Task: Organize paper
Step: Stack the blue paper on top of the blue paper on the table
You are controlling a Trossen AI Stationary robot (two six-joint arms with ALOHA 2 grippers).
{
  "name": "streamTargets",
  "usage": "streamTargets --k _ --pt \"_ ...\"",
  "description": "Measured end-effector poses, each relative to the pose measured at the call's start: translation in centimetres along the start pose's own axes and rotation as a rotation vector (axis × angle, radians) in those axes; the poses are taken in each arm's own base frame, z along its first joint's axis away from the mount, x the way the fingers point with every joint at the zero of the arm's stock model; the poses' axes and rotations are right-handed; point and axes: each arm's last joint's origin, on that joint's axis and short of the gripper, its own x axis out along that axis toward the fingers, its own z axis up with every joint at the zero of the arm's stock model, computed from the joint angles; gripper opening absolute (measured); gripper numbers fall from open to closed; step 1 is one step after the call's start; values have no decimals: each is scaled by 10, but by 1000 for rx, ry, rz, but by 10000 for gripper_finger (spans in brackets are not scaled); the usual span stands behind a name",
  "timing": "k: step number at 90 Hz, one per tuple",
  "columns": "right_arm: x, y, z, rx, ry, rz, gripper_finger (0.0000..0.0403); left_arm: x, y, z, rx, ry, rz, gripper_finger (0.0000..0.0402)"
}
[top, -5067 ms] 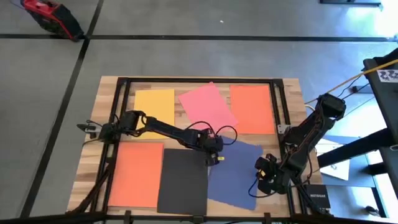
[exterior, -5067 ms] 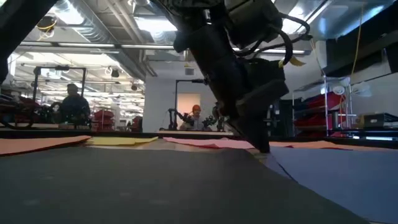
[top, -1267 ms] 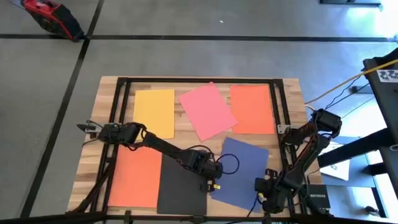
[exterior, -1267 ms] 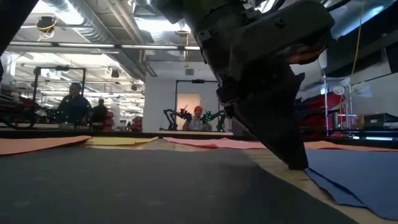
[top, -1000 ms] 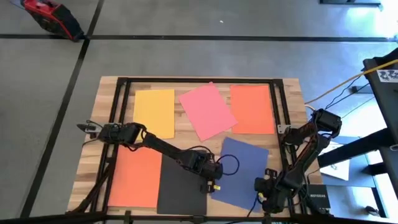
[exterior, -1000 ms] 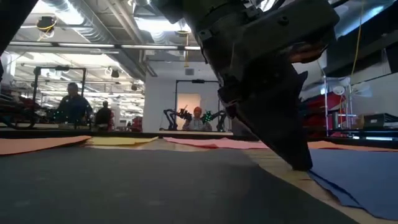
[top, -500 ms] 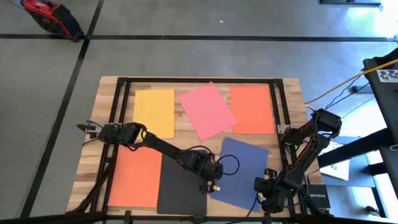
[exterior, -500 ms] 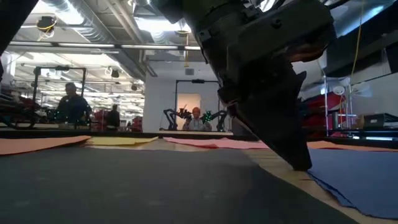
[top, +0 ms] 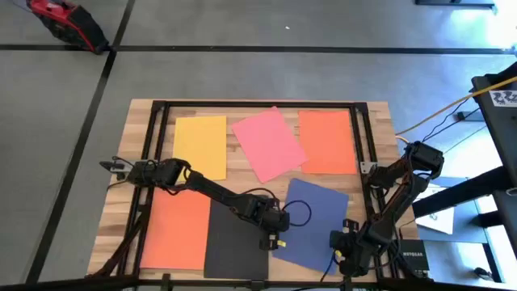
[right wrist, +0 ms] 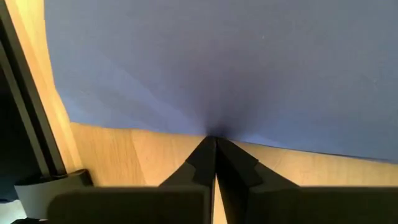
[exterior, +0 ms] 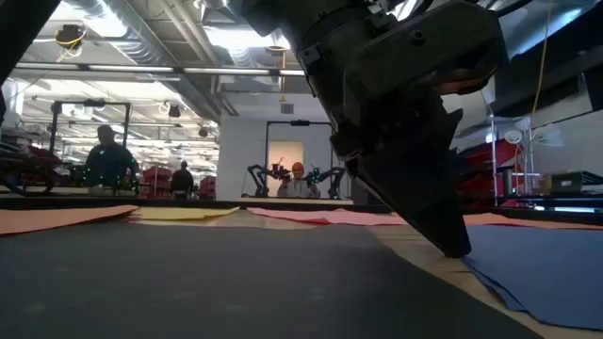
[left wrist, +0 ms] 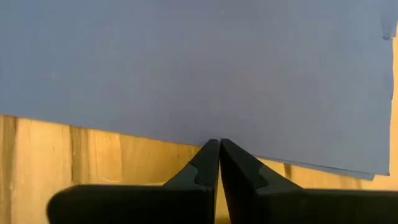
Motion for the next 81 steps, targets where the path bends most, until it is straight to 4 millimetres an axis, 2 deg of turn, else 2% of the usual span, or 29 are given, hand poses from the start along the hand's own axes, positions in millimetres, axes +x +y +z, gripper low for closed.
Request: streamTargets --k 46,70,81 --pt "0 1 0 0 8 9 0 0 13 4 -2 -23 51 0" --pt "0 1 0 -1 13 11 0 -13 15 10 10 -43 66 0" --pt "0 1 -1 -1 15 11 0 -18 8 4 30 44 35 0"
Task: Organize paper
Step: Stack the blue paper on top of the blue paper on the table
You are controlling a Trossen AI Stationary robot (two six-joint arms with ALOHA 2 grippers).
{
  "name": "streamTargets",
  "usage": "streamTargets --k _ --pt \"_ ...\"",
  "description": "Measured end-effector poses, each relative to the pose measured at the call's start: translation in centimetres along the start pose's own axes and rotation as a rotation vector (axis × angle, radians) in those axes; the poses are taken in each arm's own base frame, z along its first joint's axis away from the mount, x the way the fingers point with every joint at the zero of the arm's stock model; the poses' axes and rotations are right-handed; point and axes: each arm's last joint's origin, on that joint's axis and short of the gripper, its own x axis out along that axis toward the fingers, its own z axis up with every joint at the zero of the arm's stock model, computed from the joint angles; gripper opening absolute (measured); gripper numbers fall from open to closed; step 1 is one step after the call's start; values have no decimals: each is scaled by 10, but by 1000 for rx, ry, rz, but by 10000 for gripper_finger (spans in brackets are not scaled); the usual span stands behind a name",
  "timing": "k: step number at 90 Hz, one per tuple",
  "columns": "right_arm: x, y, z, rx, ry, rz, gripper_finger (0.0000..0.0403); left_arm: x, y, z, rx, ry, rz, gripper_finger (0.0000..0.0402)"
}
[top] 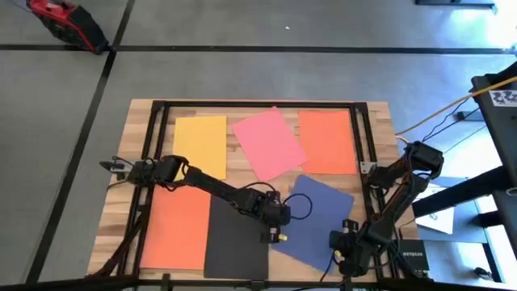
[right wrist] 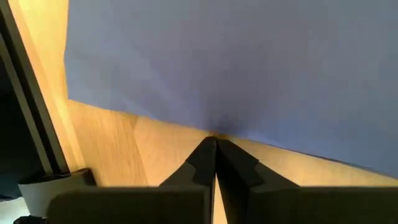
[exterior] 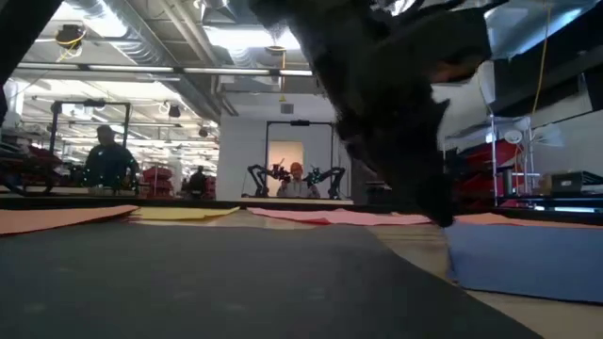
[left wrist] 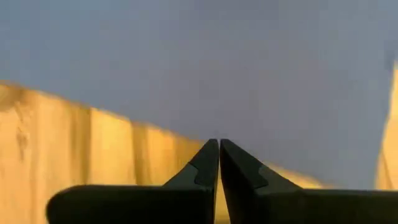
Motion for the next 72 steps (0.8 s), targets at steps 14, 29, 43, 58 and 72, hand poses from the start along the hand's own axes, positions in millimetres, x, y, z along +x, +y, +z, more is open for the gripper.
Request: streamTargets --k 14,29,43,58,72 --pt "0 0 0 0 7 5 0 -2 -15 -12 38 96 -19 0" --pt "1 2 0 1 4 28 0 -4 -30 -13 59 86 -43 0" --pt "1 4 0 16 9 44 0 -4 -34 -14 44 81 -49 0" --pt "0 7 1 25 15 74 0 -4 -34 -12 36 68 -47 0" --pt "-1 9 2 7 10 85 0 -4 -35 -12 38 60 -51 0"
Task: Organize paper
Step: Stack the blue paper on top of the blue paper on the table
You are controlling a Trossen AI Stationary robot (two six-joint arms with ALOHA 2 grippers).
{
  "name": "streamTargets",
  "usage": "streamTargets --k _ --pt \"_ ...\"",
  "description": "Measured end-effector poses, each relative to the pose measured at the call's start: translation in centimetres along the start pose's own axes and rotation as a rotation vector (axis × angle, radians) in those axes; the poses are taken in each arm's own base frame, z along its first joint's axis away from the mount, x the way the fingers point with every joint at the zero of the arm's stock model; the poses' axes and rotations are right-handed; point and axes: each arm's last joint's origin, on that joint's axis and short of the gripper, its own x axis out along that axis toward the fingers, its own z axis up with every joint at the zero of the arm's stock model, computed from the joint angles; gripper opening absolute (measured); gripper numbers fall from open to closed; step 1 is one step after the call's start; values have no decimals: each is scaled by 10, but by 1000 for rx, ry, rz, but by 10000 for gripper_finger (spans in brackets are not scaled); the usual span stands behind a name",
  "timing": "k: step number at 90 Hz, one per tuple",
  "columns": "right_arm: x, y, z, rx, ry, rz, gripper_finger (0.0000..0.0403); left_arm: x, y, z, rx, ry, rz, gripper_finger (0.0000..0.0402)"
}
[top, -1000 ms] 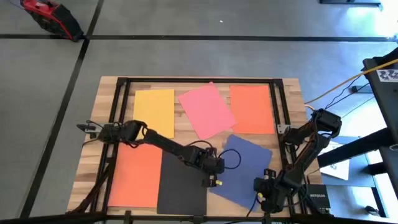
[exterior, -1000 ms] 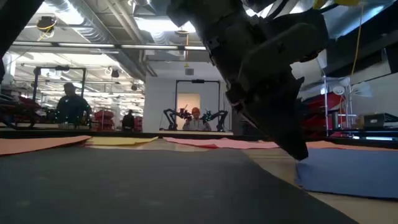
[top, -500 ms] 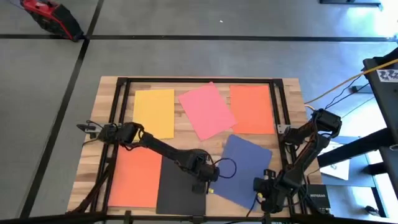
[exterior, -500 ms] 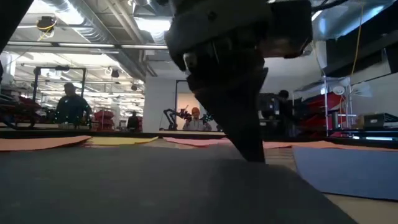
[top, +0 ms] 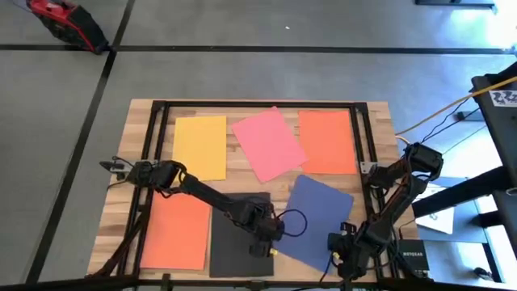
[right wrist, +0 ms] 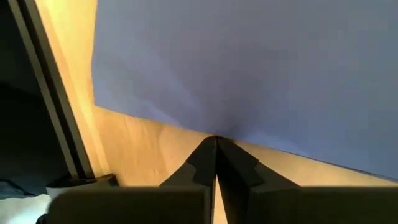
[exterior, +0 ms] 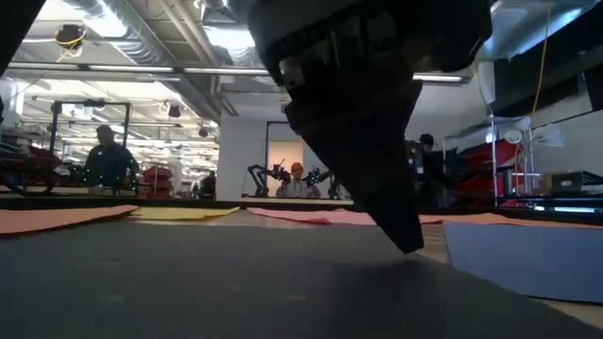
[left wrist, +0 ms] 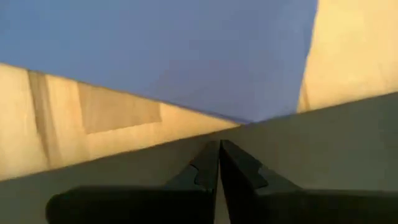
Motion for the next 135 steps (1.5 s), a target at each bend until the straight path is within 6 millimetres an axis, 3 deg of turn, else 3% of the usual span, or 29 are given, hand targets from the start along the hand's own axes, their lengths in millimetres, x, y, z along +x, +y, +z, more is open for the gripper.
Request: streamTargets --k 41,83,101,135 --pt "0 1 0 -4 -14 1 0 3 6 -6 0 69 26 0" --pt "-1 1 0 -5 -15 2 0 -10 4 12 10 -4 17 0" --pt "-1 1 0 -4 -15 3 0 10 3 9 10 0 1 0" --pt "1 0 -4 8 -12 17 0 15 2 11 -5 -23 -7 0"
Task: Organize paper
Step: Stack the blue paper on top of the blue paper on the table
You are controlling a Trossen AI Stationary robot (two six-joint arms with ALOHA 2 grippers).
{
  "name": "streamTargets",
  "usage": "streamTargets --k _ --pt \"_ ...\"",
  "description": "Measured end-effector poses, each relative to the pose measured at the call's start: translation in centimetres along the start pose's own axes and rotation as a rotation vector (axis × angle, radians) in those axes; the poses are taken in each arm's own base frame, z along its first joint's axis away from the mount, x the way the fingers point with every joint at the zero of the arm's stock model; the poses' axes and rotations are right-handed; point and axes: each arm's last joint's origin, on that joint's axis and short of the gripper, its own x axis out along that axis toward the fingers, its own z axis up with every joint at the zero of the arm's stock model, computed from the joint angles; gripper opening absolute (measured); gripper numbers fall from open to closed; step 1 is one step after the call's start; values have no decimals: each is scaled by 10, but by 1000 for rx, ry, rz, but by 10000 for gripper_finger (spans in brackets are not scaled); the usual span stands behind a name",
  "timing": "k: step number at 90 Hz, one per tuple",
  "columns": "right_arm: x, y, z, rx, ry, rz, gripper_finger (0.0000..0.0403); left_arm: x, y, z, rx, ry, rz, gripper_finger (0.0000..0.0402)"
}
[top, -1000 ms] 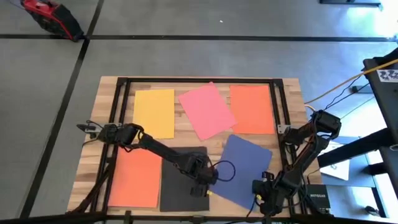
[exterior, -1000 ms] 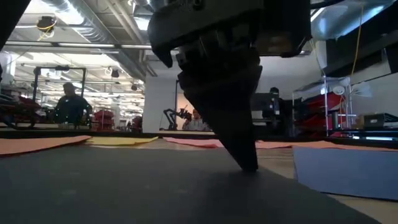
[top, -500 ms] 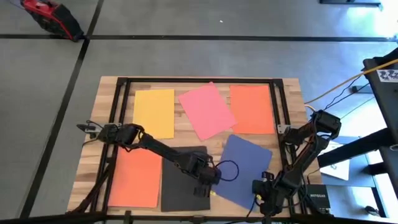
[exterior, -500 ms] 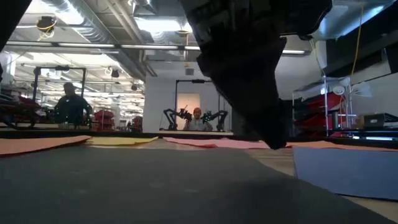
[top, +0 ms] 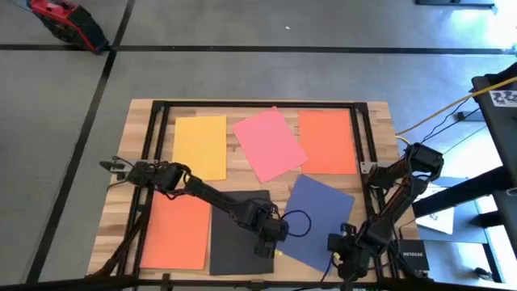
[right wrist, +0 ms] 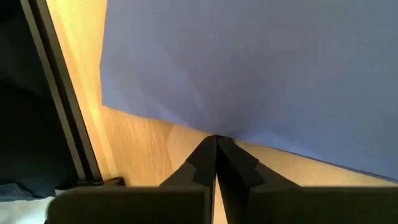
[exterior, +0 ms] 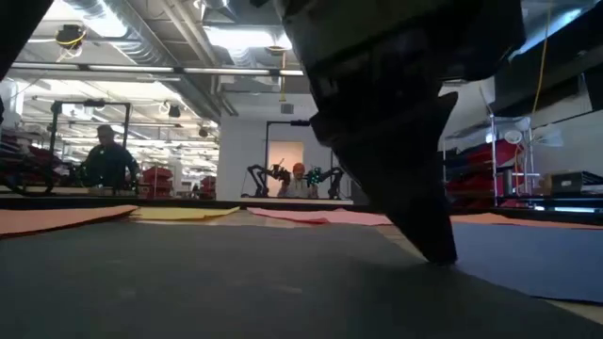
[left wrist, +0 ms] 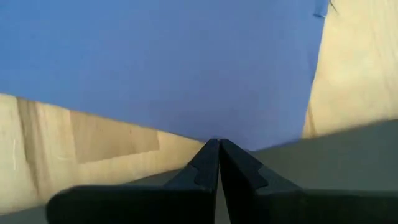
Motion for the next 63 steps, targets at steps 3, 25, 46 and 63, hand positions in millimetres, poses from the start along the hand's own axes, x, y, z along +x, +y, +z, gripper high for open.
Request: streamTargets --k 3,25,46,63 --pt "0 0 0 0 -5 -1 0 0 0 0 0 -4 -1 0" --pt "0 0 1 -7 -31 -9 0 1 0 1 -1 -14 -3 0" --pt "-1 1 -3 -13 43 15 0 1 -1 1 -1 -17 -4 0" --pt "-15 11 -9 -32 79 82 0 1 -1 1 -7 -18 -6 0"
